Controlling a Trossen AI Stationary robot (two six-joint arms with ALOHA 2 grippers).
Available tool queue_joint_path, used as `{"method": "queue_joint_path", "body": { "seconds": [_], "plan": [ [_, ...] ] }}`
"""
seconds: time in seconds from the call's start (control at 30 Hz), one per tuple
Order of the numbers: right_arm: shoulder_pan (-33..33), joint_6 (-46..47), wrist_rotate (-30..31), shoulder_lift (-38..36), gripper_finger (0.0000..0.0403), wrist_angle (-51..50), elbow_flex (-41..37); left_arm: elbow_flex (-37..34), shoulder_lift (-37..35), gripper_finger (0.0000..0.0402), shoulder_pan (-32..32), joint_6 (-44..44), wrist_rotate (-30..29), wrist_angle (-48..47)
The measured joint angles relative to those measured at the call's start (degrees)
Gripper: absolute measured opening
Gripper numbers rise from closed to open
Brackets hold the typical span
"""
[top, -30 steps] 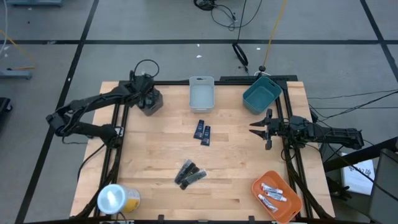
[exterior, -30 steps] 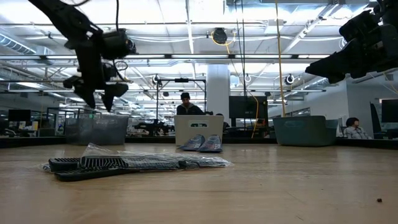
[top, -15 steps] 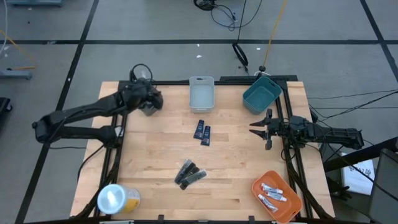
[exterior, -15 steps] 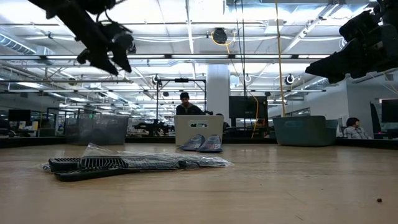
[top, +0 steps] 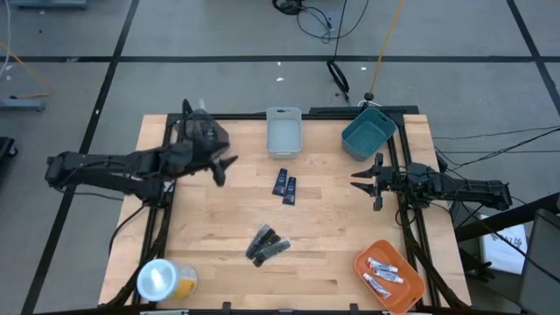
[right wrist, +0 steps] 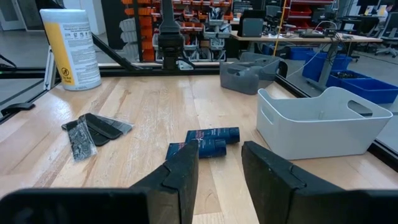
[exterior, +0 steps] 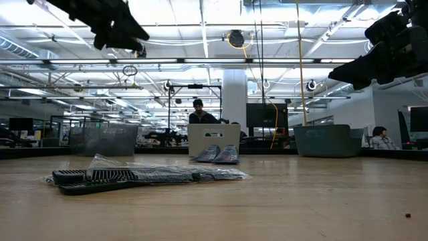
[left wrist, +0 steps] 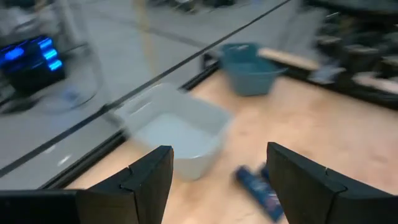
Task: Pick & Place Travel size toiletries
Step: Put the right blue shaving cream into the blue bin
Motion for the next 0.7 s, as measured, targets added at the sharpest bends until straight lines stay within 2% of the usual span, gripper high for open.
{"method": "queue_joint_path", "body": {
  "seconds": [0.17,0.47,0.6,0.7],
  "plan": [
    [0.00,0.00,0.00,-0.02,0.0114,0.00,0.00,-7.30,-2.16,0.0255,-7.80,-0.02,-0.02,7.97],
    [0.00,0.03,0.00,-0.02,0.0114,-0.83,0.00,-19.44,-2.75,0.0255,-17.77,-2.67,3.00,21.96],
    [0.00,0.99,0.00,0.00,0.0114,-0.85,0.00,-20.80,-5.16,0.0239,-21.75,-1.84,0.26,21.52],
    [0.00,1.33,0.00,0.00,0.0114,-0.83,0.00,-20.91,-8.36,0.0214,-24.07,-1.79,-1.17,16.43]
  ]
}}
